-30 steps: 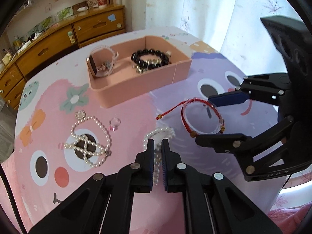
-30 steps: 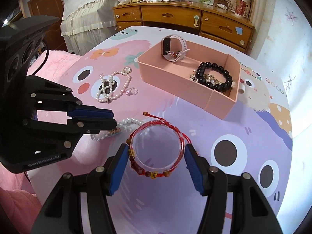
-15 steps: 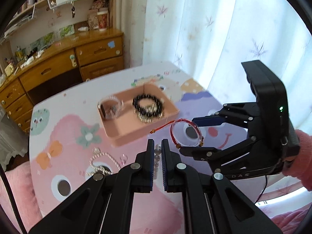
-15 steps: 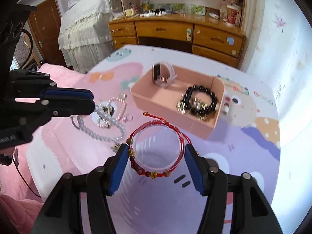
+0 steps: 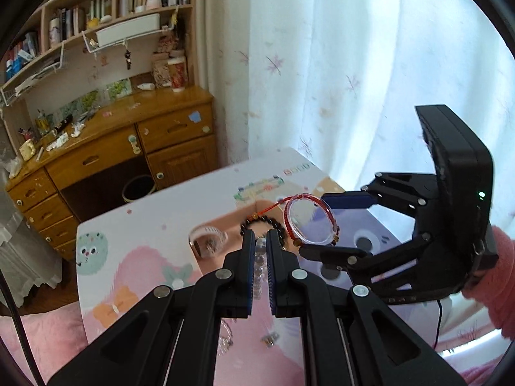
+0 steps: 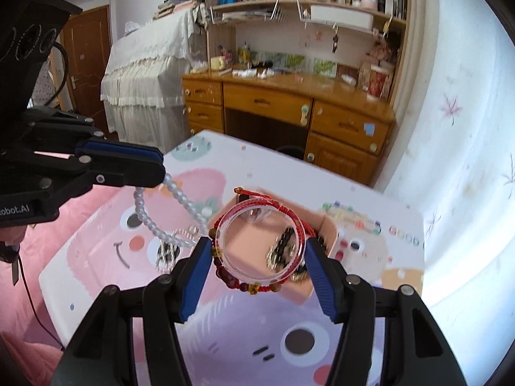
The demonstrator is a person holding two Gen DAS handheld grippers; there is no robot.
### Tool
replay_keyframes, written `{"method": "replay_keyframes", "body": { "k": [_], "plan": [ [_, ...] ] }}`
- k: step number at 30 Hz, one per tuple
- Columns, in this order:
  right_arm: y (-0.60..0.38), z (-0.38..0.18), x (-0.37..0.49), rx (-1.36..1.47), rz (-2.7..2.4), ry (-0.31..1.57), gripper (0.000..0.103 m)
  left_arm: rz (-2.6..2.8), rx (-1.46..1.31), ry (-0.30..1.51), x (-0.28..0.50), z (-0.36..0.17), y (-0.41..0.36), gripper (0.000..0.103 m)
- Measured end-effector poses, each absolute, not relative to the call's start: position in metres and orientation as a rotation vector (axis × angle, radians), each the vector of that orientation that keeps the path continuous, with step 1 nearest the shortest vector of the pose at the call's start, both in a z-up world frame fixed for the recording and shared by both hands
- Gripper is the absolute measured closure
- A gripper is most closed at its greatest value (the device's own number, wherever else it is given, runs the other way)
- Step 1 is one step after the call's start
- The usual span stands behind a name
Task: Organize jewelry
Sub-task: 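Carry the pearl and red bracelets into the pink box and open both tools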
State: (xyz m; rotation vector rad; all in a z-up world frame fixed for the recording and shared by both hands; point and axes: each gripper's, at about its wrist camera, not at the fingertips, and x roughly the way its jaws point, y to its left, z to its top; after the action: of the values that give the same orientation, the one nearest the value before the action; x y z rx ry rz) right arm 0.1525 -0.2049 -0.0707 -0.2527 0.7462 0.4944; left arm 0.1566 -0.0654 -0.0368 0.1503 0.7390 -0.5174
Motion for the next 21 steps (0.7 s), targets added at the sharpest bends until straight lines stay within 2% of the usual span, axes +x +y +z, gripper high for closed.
{"method": "replay_keyframes", "body": {
  "k": [7,17,18,20,21],
  "plan": [
    [-0.208,-0.077,0.177,-0.160,0.462,0.693,0.044,-0.474,0.083,0.702,0.187,-0.051,-0.064,0.098],
    [-0.207,-0.127,0.207,-0.140,0.421,0.781,0.043,-0.453,0.019,0.775,0.230,-0.103,-0.062,0.097],
    [-0.206,-0.132,0.209,-0.147,0.417,0.796,0.043,-0.447,0.028,0.800,0.234,-0.108,-0.064,0.094],
    [-0.204,-0.140,0.212,-0.155,0.417,0.837,0.042,-0.411,0.046,0.831,0.237,-0.114,-0.066,0.070],
    [-0.204,-0.144,0.214,-0.158,0.409,0.856,0.042,-0.406,0.046,0.841,0.238,-0.115,-0.066,0.065]
  ]
}}
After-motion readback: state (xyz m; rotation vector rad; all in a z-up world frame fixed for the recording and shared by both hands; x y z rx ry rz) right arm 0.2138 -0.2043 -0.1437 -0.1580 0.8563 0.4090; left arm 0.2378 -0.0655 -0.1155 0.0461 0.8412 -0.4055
